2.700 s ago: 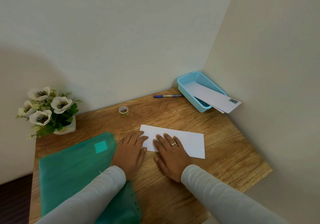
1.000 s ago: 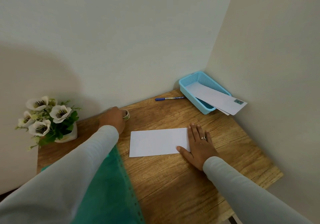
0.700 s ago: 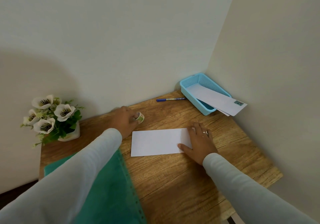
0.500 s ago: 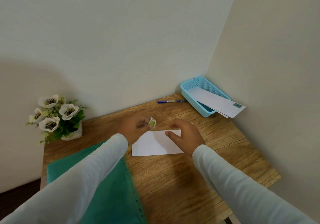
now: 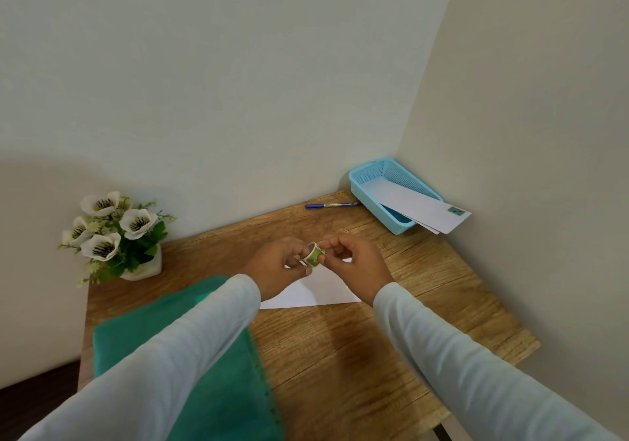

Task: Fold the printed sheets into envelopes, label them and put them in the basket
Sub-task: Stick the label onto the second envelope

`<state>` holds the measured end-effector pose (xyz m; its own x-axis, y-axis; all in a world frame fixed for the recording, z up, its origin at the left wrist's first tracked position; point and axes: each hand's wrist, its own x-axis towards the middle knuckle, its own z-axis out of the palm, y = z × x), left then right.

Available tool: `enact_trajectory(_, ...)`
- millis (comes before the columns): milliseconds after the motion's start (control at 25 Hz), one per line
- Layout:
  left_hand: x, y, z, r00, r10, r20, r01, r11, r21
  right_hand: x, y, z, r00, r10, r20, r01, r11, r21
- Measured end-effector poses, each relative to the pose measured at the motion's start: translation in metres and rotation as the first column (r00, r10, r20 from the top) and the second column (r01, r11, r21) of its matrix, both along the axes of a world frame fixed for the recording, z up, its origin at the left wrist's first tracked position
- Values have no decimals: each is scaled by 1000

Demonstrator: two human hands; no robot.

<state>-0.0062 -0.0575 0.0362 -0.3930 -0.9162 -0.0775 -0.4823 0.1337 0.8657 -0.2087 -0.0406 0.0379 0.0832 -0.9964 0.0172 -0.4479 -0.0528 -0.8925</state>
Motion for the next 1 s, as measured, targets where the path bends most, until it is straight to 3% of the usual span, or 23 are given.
enact_trajectory(320, -2, 0, -1, 998, 37, 52, -36, 999, -31, 0, 0, -1, 998, -54, 43, 53, 999, 7)
enact_trajectory(520, 0, 1, -1, 999, 32, 40, -30, 999, -39, 0, -3, 2, 990, -56, 131, 42, 993, 108)
enact_trajectory(1000, 6, -3, 1, 989, 29, 144, -21, 998, -58, 4, -12, 4, 994, -35, 102, 13, 979, 205)
